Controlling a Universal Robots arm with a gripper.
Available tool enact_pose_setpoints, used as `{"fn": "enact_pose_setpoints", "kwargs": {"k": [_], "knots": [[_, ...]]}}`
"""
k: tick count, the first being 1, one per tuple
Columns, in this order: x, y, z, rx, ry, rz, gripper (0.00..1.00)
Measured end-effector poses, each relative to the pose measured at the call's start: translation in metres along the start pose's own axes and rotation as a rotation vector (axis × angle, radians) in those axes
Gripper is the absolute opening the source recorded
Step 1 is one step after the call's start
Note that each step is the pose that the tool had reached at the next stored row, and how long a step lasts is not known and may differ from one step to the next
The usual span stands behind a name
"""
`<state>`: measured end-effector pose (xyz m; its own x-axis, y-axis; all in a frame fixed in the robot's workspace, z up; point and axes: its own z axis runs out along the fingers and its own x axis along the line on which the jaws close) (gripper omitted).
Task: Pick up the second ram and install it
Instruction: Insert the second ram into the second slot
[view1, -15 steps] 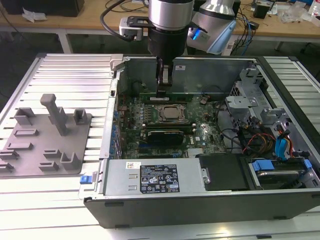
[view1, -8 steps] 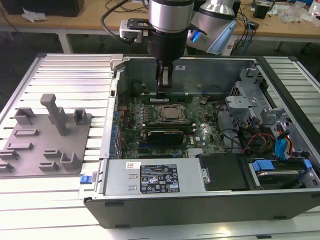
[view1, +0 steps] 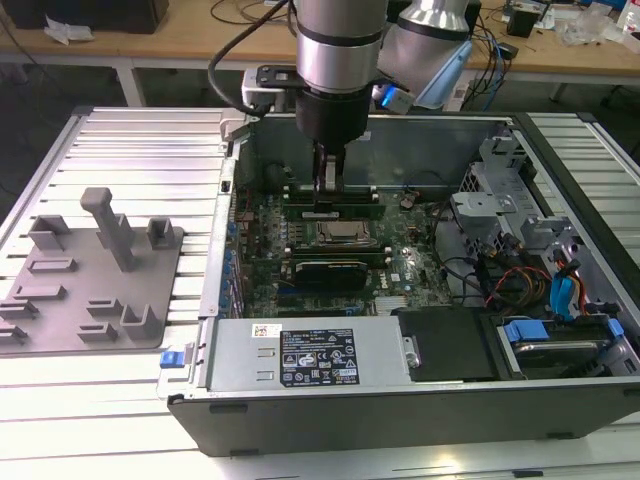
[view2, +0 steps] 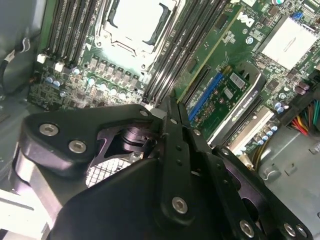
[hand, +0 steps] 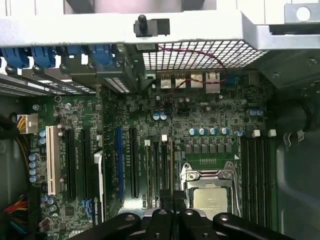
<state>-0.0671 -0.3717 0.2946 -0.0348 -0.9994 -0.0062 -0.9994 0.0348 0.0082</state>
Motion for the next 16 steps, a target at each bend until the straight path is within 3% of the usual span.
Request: {"fn": "enact_pose_setpoints", "kwargs": {"k": [6,14,16], "knots": [[0.0006,-0.0018,0.0211,0.001,0.0,-0.003,0.09],[0.0004,-0.01,0.0357,0.0011,-0.0001,-0.007,0.09],[0.0005,-0.0108,0.0442,0.0011,0.0,-0.01,0.09]]}}
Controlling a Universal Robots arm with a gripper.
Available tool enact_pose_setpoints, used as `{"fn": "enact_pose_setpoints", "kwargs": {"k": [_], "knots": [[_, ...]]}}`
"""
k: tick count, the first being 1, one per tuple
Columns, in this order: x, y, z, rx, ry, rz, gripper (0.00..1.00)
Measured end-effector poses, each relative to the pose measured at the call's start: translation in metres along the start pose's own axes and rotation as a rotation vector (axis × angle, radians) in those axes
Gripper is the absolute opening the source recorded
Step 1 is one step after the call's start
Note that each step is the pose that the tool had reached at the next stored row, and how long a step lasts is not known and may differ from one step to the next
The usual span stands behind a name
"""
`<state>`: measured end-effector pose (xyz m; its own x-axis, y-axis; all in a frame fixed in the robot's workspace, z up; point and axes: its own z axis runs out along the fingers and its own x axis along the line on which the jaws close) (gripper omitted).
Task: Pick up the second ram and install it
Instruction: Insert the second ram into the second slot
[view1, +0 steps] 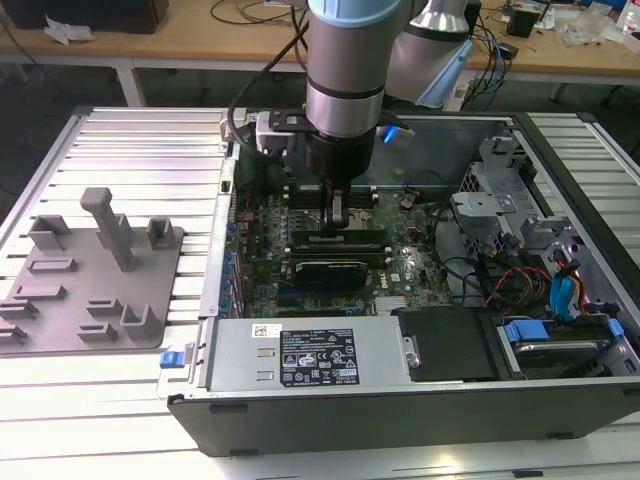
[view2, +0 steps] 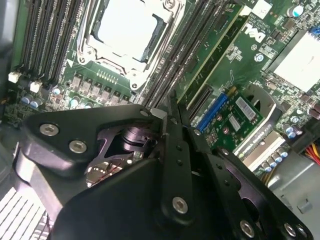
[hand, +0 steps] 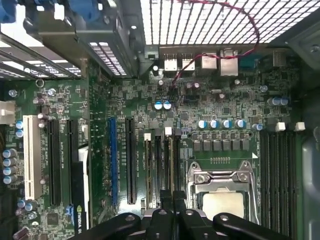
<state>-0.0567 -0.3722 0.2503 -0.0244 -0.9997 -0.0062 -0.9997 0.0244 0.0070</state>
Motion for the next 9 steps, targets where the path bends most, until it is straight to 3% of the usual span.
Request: {"fn": "enact_pose_setpoints", "kwargs": {"k": [5,9], "knots": [[-0.0001,-0.0041,0.0077,-0.0001,0.0001,-0.001,0.09],[0.0011,-0.0037,0.0085,-0.0001,0.0003,-0.001,0.09]]}}
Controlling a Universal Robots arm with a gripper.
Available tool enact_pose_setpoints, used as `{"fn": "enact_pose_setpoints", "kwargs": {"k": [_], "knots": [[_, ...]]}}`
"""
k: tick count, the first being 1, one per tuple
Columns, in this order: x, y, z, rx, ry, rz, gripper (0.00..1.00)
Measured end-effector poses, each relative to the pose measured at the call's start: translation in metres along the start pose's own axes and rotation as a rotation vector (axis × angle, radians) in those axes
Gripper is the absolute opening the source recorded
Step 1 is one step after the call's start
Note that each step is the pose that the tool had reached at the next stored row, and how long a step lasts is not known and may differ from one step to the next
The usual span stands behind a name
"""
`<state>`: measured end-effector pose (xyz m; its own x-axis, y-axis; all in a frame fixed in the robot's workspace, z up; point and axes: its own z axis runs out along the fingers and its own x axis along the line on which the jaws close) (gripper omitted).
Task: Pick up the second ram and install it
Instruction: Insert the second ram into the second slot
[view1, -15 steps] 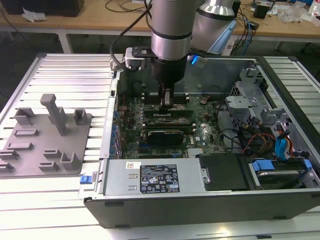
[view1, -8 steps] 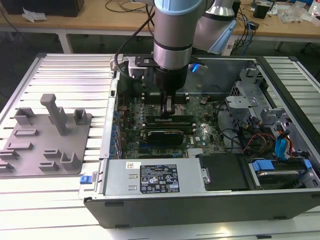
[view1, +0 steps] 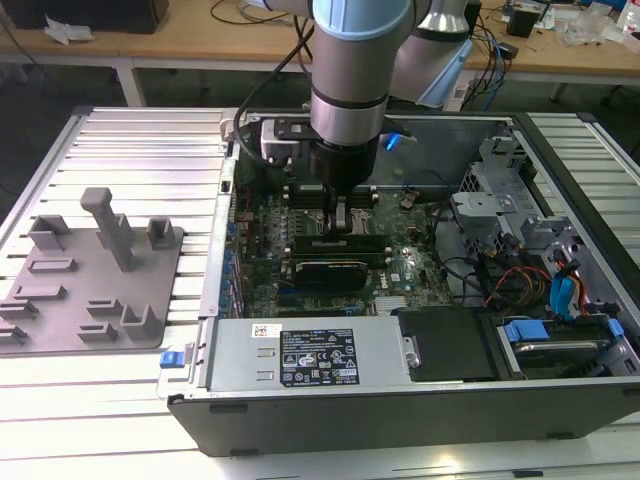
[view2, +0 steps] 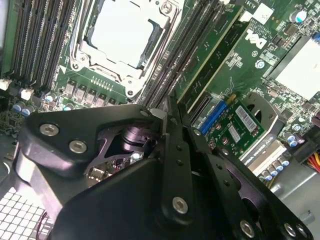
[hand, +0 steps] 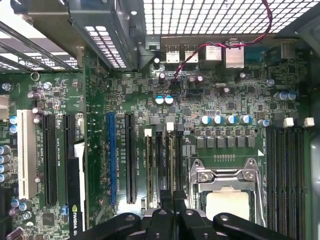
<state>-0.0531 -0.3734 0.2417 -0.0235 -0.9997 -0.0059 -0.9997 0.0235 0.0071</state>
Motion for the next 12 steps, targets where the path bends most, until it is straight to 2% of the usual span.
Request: {"fn": "enact_pose_setpoints", "kwargs": {"k": [6,7,12], "knots": [[-0.0009,0.0009,0.0021,0.0003,-0.0002,0.0,0.09],[-0.001,0.001,0.0023,-0.008,-0.0001,0.0,0.09],[-0.0009,0.0009,0.0031,-0.0091,0.0,0.0,0.09]]}}
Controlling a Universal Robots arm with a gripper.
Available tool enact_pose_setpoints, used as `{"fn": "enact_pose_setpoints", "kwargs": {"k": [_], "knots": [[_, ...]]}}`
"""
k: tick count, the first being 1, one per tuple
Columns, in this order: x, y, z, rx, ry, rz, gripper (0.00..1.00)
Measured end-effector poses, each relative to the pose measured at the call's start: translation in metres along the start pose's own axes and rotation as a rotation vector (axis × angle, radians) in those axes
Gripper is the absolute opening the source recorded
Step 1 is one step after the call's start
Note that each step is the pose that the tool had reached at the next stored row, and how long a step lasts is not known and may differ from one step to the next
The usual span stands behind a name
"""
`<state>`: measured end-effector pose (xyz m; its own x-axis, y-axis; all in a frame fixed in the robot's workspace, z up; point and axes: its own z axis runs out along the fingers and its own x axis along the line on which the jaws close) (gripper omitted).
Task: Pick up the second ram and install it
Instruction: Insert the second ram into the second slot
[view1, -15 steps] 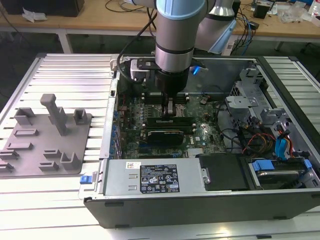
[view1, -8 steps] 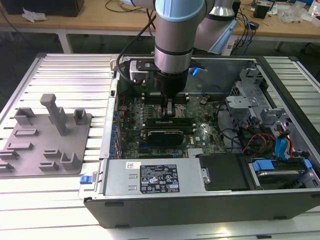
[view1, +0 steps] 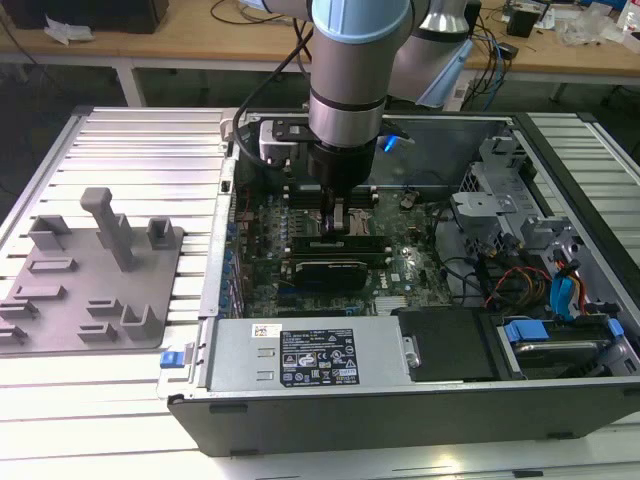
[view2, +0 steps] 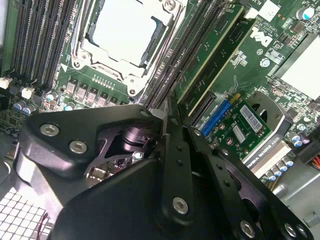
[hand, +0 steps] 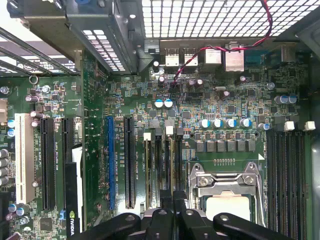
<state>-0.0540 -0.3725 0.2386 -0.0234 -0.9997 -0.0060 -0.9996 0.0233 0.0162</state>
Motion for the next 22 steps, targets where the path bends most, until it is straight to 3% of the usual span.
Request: {"fn": "enact_pose_setpoints", "kwargs": {"k": [5,6,22], "knots": [[0.0,0.0,0.0016,0.0,-0.0002,0.0,0.09],[-0.0001,-0.0001,0.0017,0.0004,-0.004,0.0,0.09],[0.0,-0.0005,0.0037,0.0003,-0.0042,-0.005,0.09]]}}
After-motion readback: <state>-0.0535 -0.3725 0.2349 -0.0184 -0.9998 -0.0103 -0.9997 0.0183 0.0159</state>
